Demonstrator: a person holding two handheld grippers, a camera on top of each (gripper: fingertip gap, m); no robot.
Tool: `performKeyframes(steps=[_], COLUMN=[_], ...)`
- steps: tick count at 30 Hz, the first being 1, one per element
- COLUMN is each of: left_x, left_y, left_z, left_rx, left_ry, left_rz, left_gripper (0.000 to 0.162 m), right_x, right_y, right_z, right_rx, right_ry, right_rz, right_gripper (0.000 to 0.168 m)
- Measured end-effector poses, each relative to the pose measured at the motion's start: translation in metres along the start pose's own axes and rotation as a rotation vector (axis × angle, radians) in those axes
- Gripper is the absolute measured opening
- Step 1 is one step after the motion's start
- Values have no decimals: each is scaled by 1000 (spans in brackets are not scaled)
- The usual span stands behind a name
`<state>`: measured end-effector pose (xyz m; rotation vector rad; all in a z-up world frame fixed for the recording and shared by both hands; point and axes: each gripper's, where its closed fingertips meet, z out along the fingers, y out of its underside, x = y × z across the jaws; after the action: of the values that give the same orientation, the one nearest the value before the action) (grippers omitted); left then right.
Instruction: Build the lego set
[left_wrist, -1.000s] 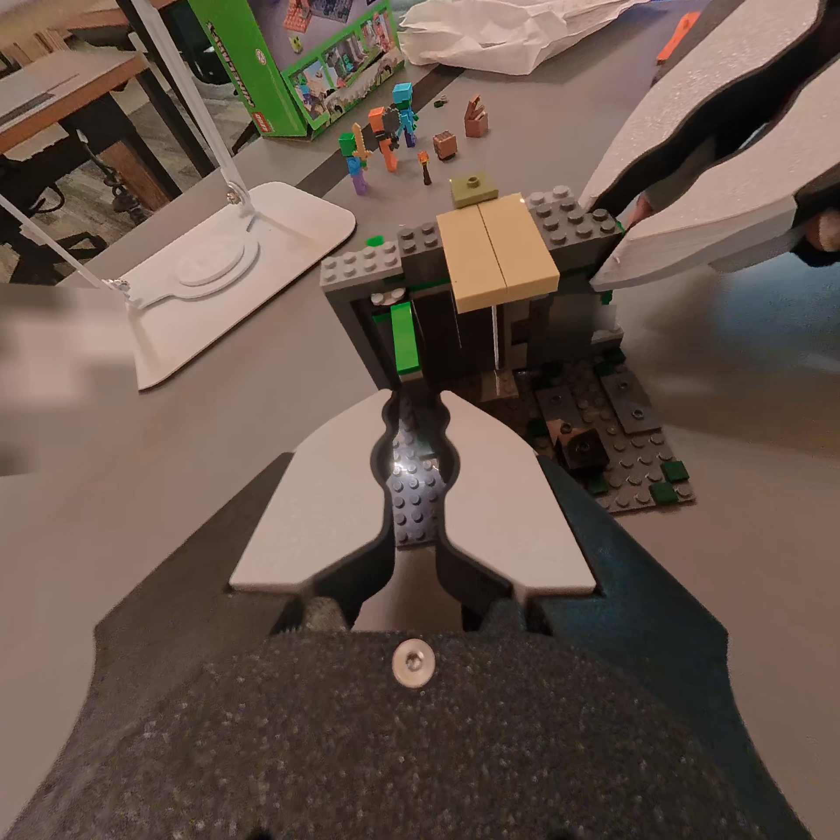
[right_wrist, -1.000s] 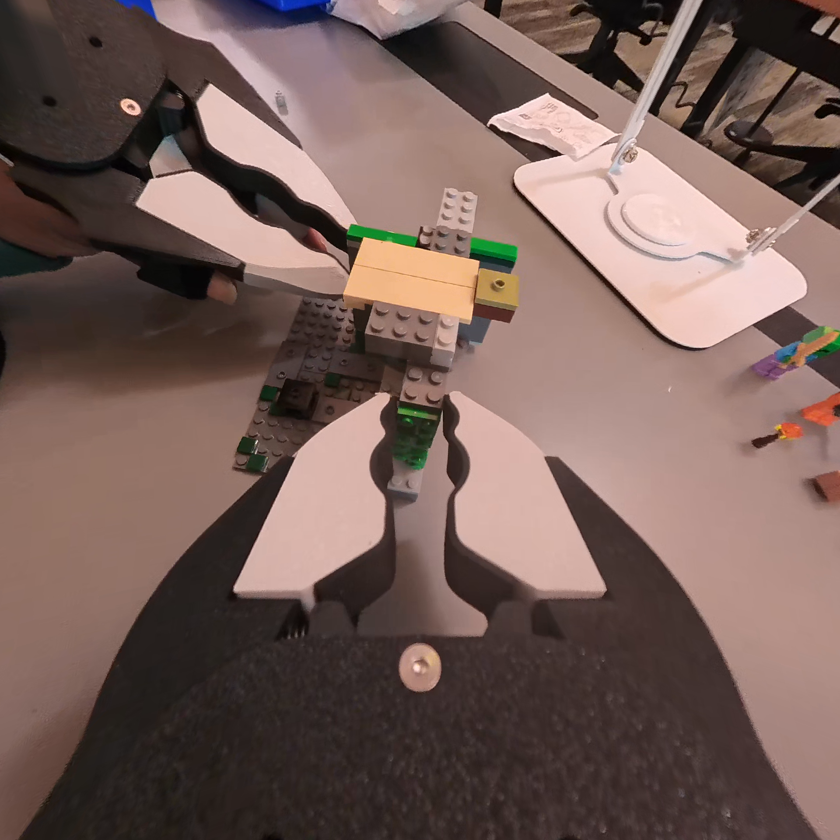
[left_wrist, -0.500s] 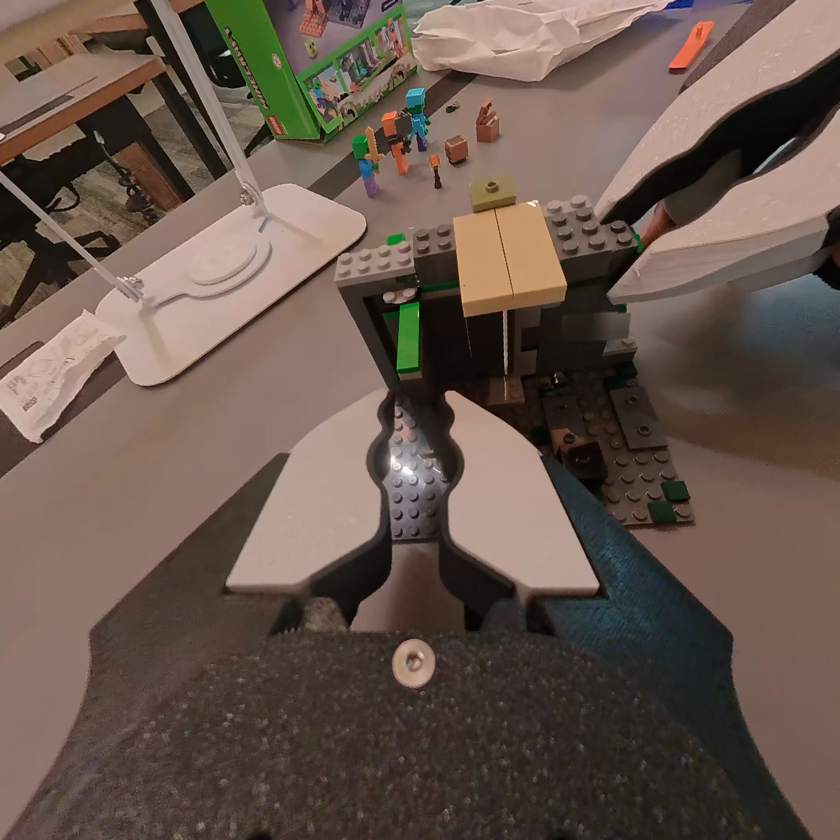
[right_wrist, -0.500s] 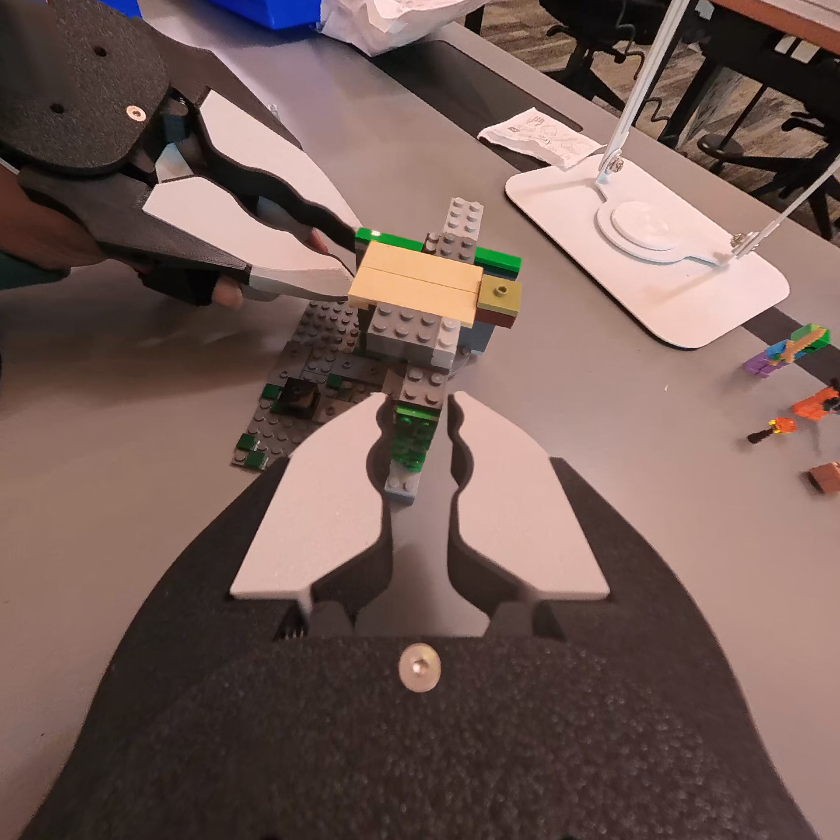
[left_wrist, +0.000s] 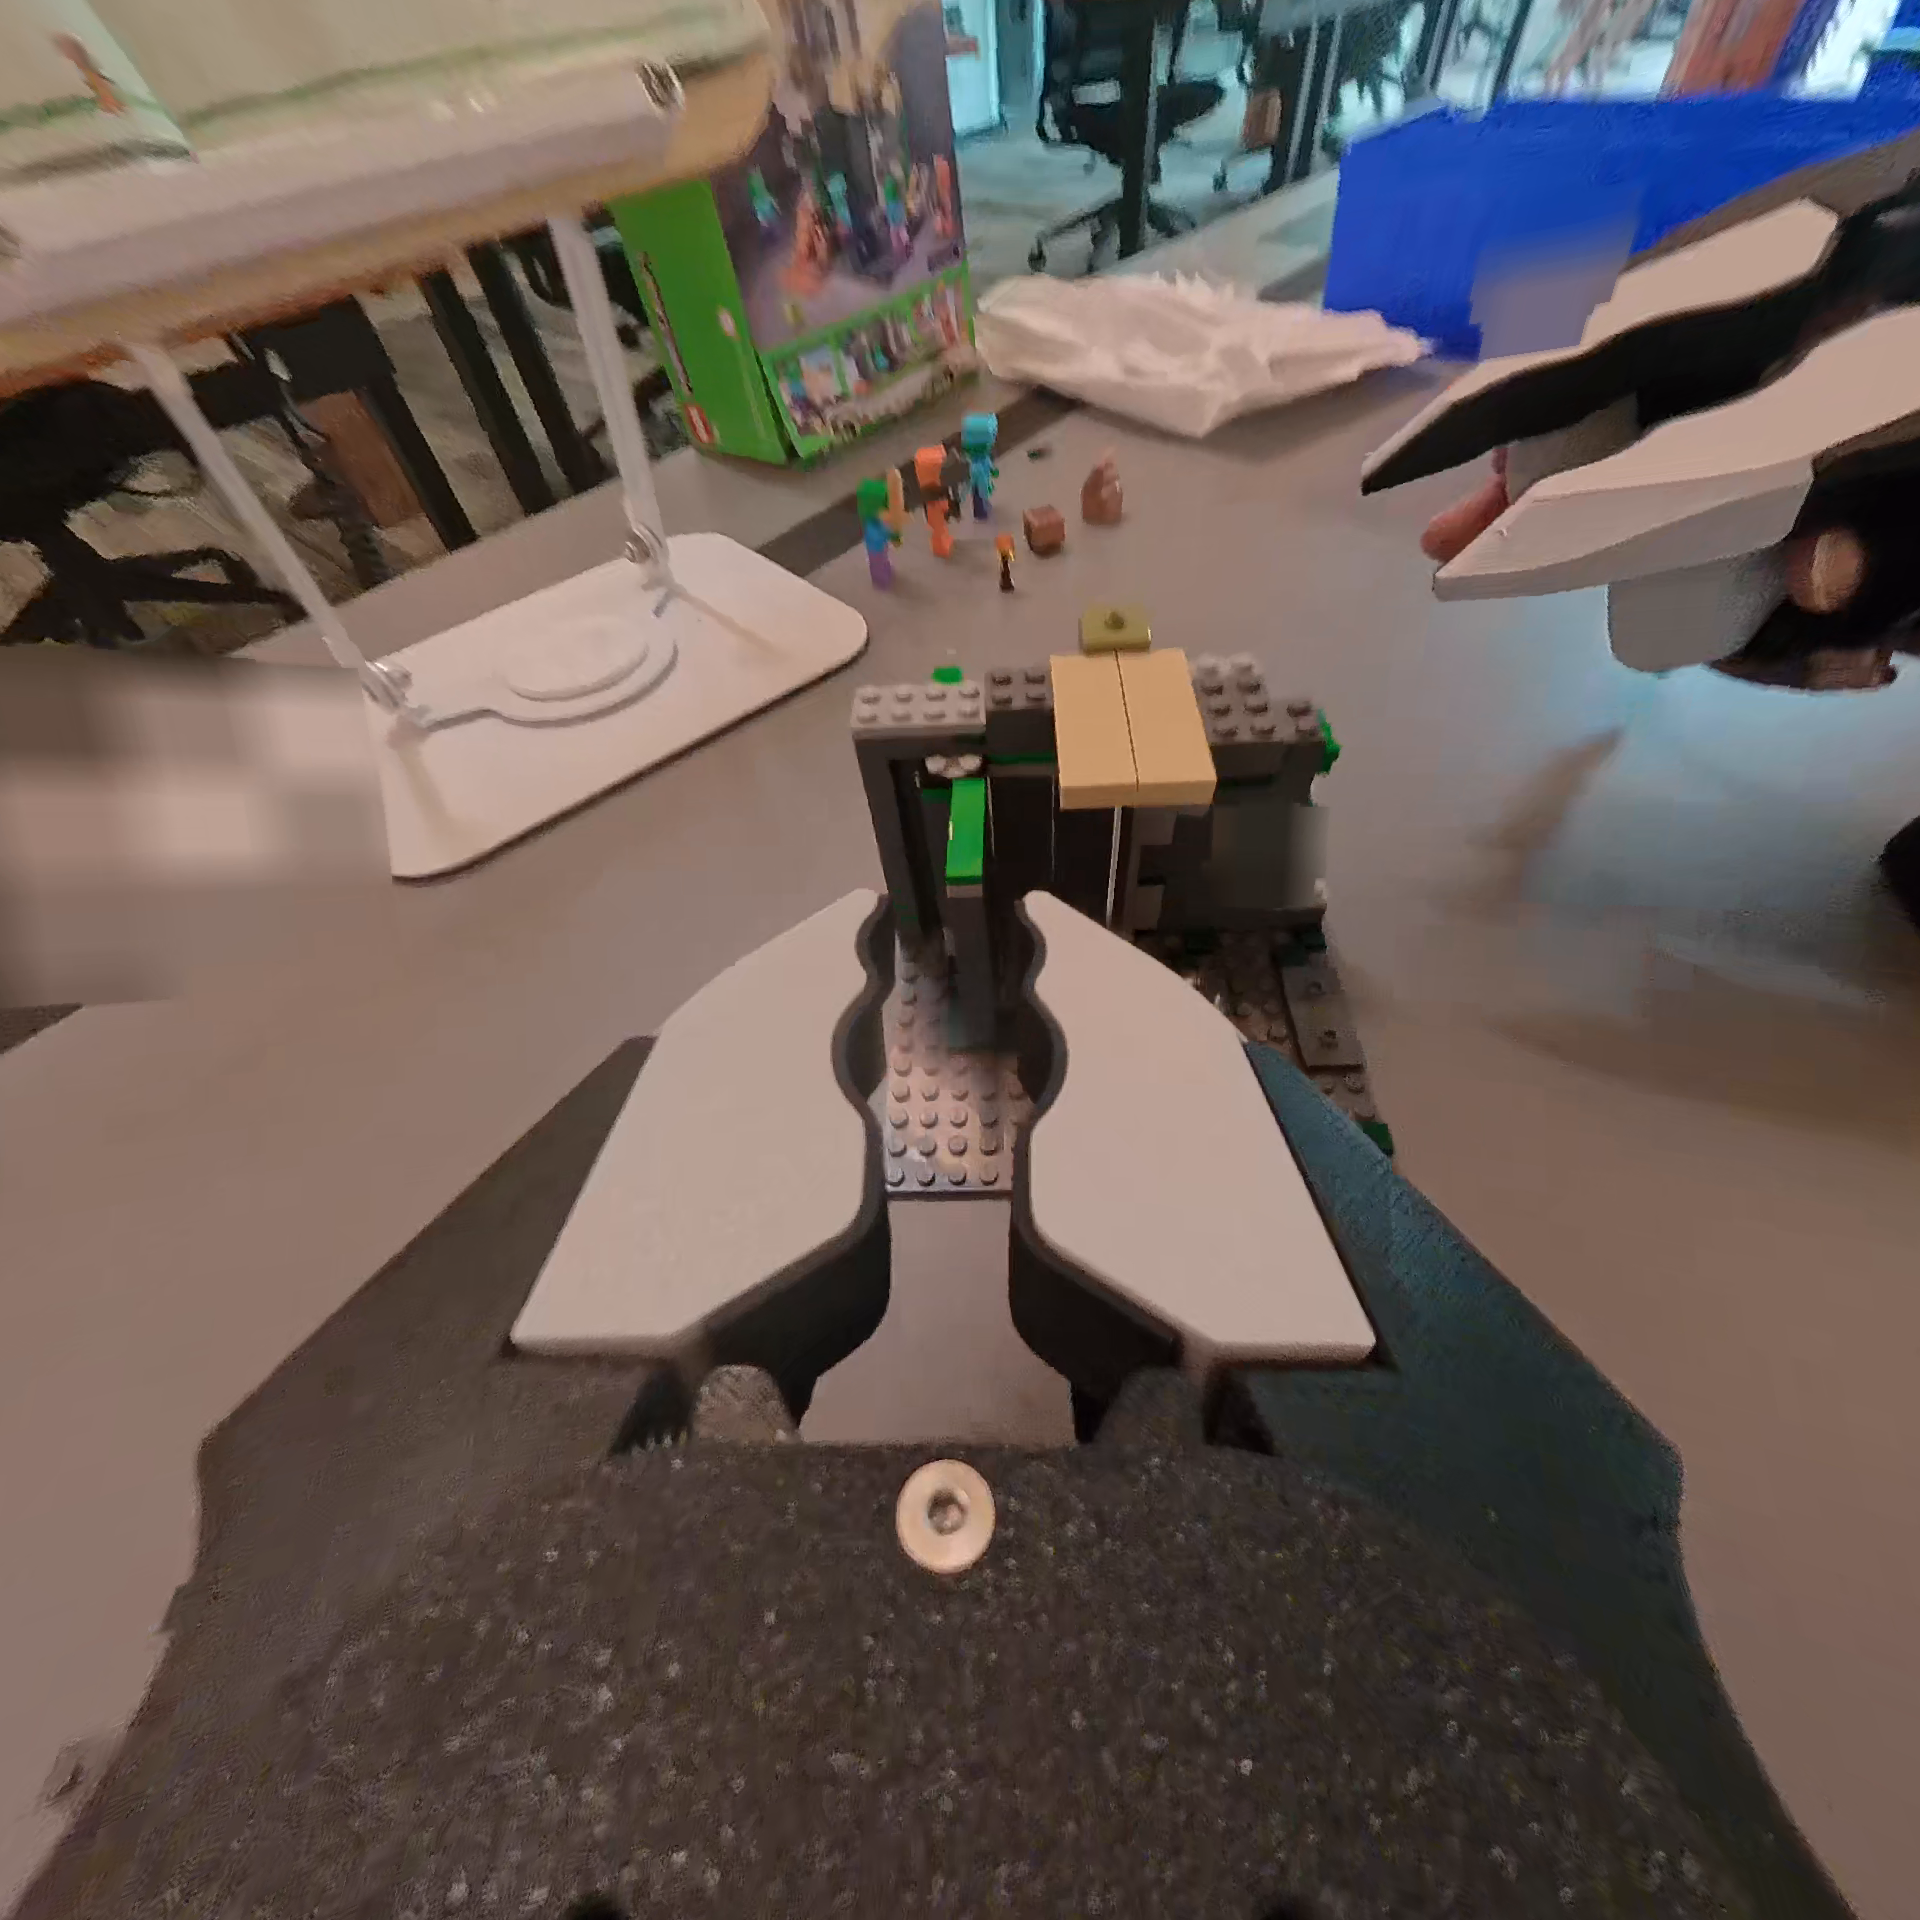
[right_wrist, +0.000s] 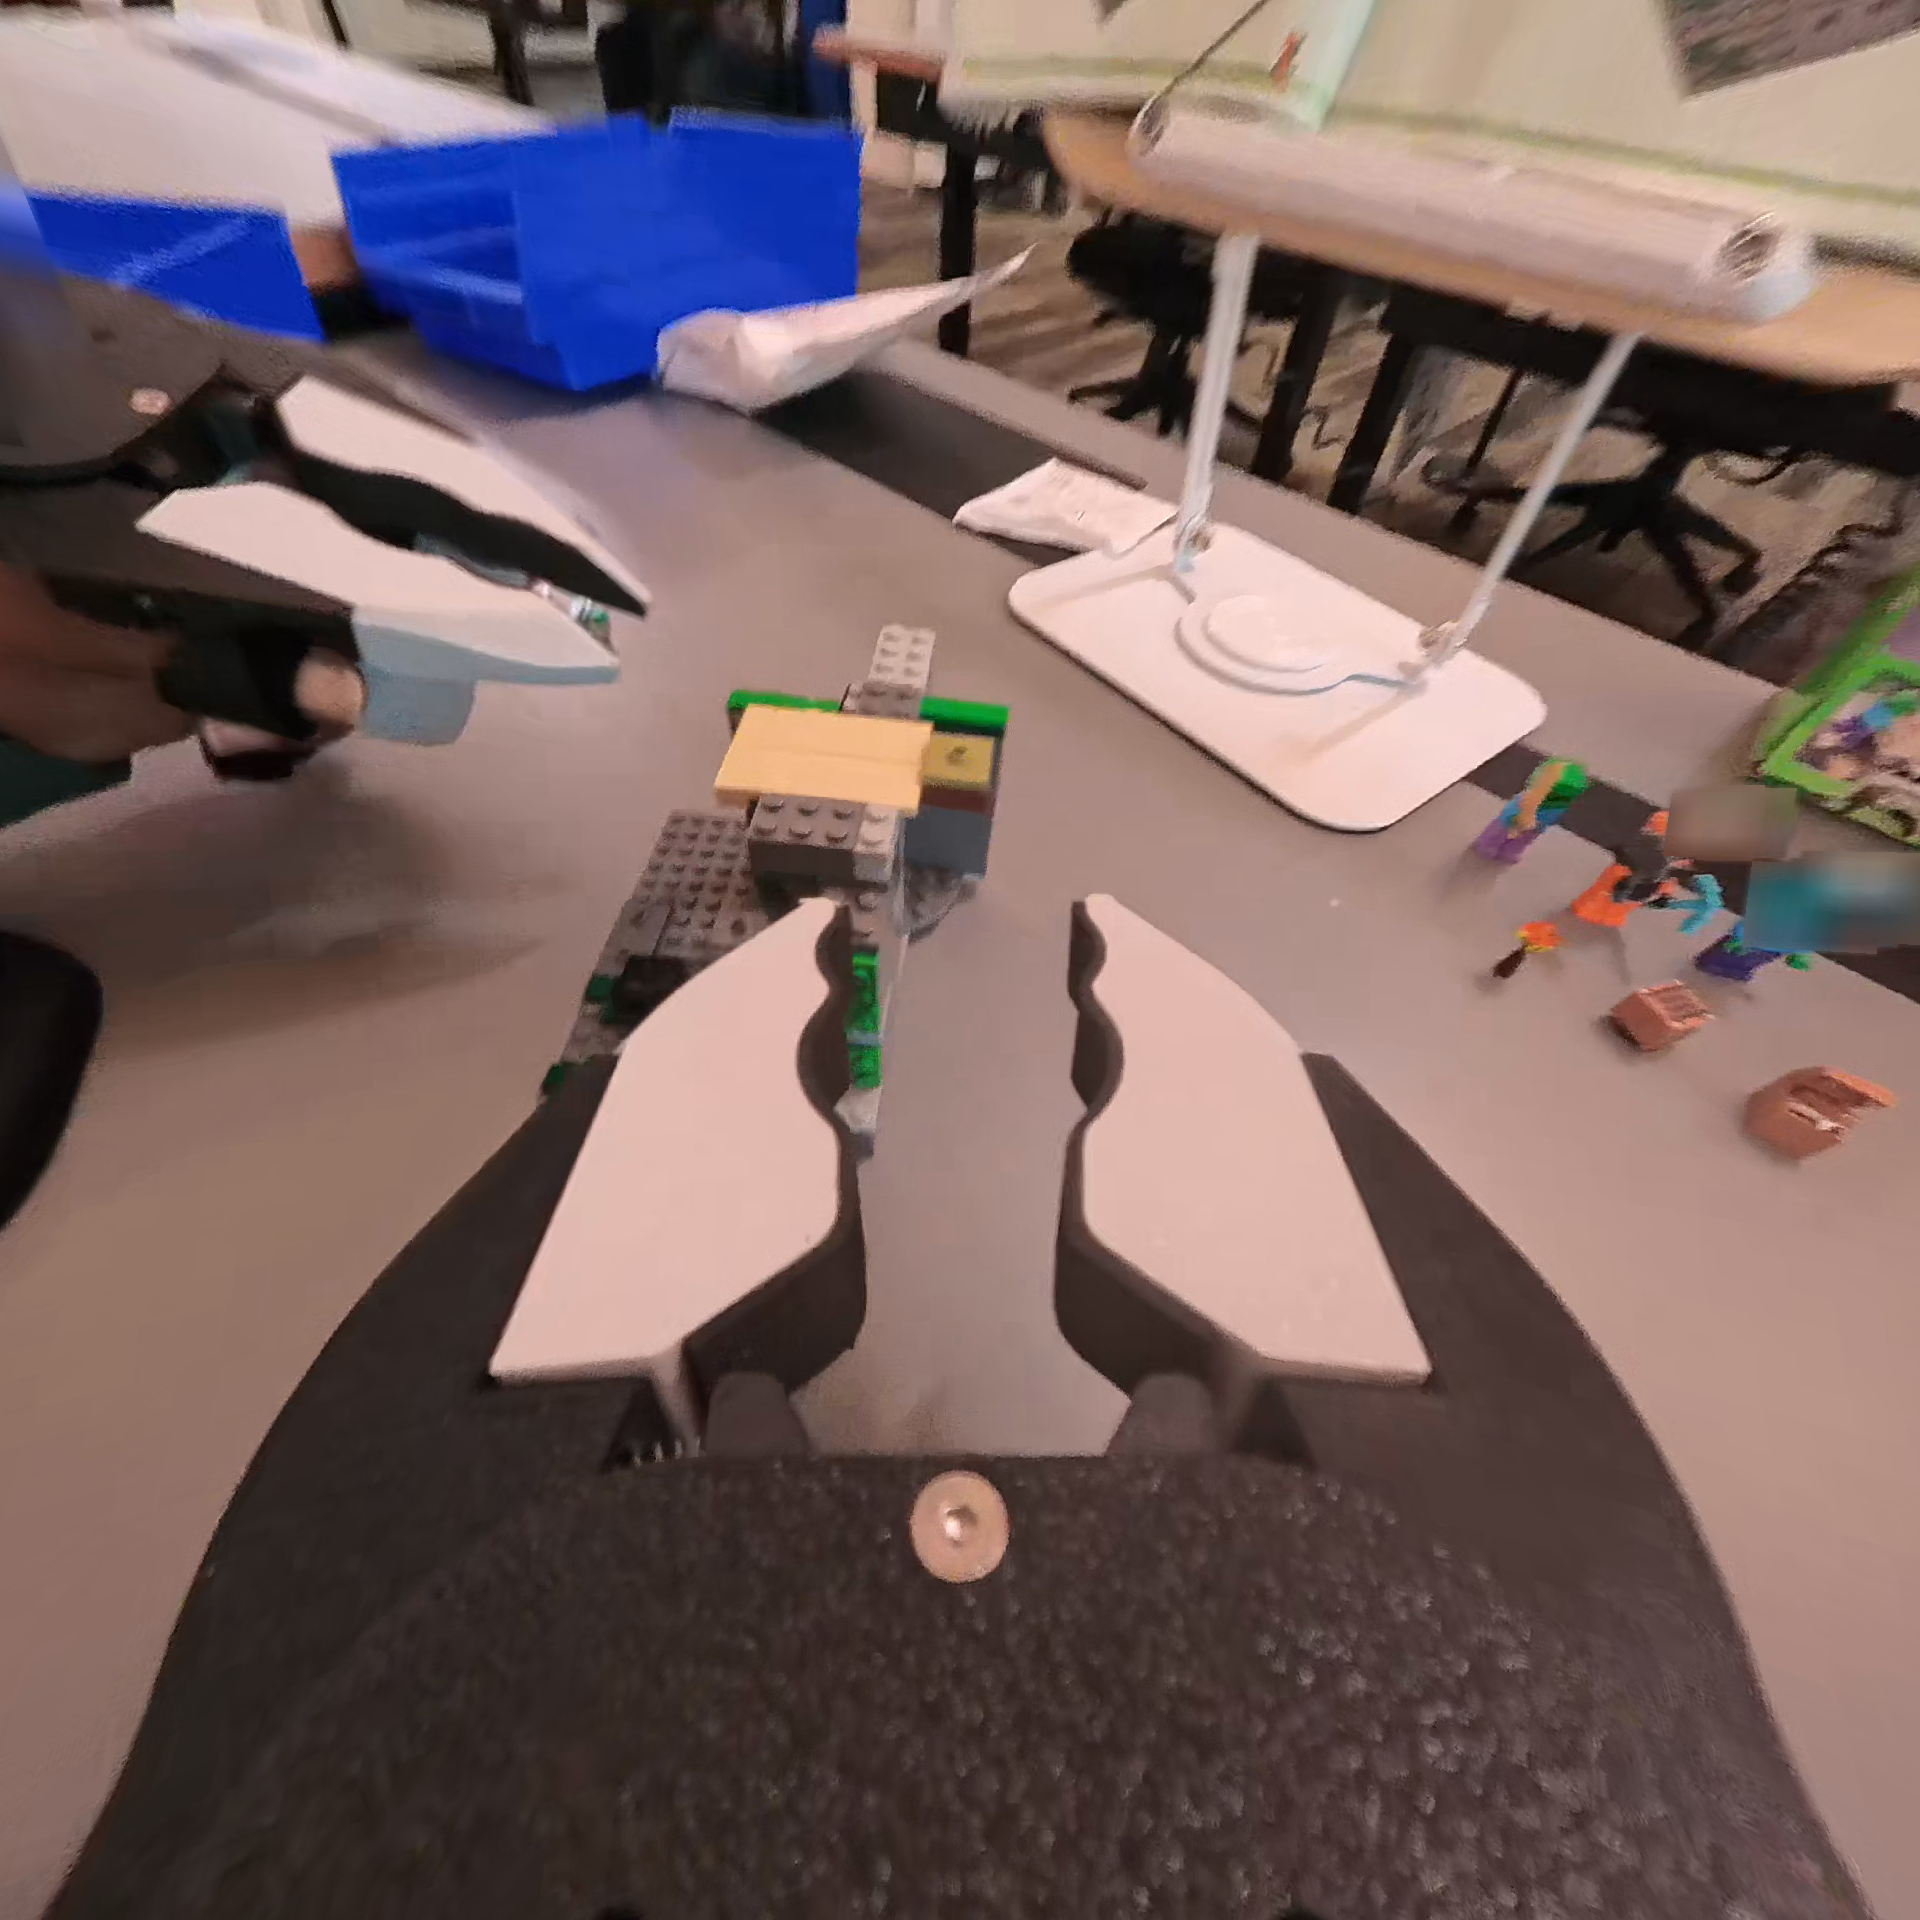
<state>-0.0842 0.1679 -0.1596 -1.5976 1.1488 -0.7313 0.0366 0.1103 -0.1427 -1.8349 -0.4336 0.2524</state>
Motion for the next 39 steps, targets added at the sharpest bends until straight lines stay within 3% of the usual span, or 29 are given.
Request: performKeyframes(steps=[4,11,14,30,35,39], left_x=[-3,-16,-20,-39,-43,-56], left_y=[-26,-55,-53,-37,-45,-70], left_z=[-21,-58,-62,-55,-40,-29], left_rx=[156,410,447,397,365,381], left_ry=[-69,-280,-338,-444,-483,-504], left_rz=[-57,-182,-193,-191,-115,-86], left_gripper=[11,0,0,0,0,0], right_x=[9,18,31,49,63,75], right_y=[-19,-47,-48,-34,-56,-92], right_z=[-12,-10,-4,-16,-8,6], right_rx=[153,291,320,342,330,356], right_ry=[64,145,215,269,319,337], right_rz=[68,52,27,42,-1,-15], right_gripper=[42,3,0,0,0,0])
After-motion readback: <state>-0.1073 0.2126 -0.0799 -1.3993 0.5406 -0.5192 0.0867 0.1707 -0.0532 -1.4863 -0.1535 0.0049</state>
